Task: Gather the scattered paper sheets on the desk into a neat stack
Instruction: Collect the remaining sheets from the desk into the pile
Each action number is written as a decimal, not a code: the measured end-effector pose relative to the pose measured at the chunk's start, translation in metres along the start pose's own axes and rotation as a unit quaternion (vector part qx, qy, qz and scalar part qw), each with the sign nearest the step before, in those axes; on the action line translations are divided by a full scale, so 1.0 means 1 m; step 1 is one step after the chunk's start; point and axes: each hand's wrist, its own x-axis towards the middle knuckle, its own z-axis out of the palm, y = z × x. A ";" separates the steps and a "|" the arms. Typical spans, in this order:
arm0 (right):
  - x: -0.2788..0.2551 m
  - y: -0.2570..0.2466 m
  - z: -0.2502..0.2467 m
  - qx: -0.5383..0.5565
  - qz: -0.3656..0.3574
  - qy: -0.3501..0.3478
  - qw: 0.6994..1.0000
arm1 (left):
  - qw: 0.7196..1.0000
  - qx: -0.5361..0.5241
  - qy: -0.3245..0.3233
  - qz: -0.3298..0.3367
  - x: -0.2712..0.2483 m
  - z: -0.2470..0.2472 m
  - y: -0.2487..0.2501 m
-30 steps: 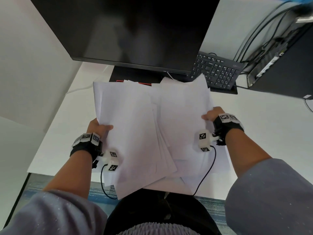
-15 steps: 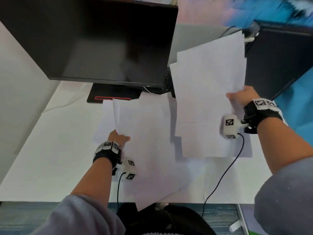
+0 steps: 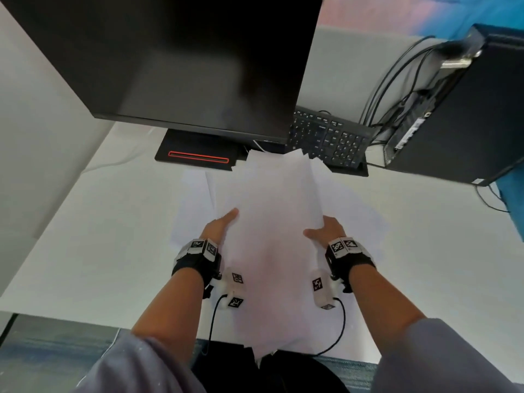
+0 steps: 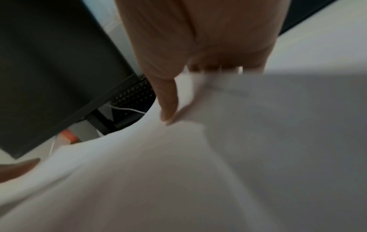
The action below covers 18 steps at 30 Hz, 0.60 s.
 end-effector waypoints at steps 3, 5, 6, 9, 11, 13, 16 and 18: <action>0.010 0.004 0.005 -0.021 -0.016 0.063 0.998 | 0.999 0.024 0.035 0.015 0.003 0.002 -0.002; 0.010 0.006 0.012 -0.054 -0.030 0.037 0.997 | 0.998 0.042 0.040 0.015 0.003 0.005 -0.005; 0.009 0.006 0.017 -0.068 -0.048 0.013 0.996 | 0.998 0.053 0.042 0.018 0.002 0.006 -0.006; 0.004 0.005 0.032 -0.099 -0.105 -0.044 0.989 | 0.995 0.073 0.057 0.037 0.007 0.008 -0.012; 0.003 0.005 0.032 -0.086 -0.111 -0.050 0.989 | 0.994 0.074 0.058 0.058 0.008 0.010 -0.015; 0.006 0.005 0.025 -0.066 -0.095 -0.034 0.993 | 0.993 0.063 0.059 0.077 0.006 0.007 -0.016; 0.013 0.003 0.002 -0.022 -0.025 0.047 0.998 | 0.993 0.020 0.067 0.093 -0.001 -0.012 -0.012; 0.019 0.003 -0.014 0.053 0.039 0.078 0.995 | 0.991 -0.019 0.081 0.102 -0.008 -0.036 -0.008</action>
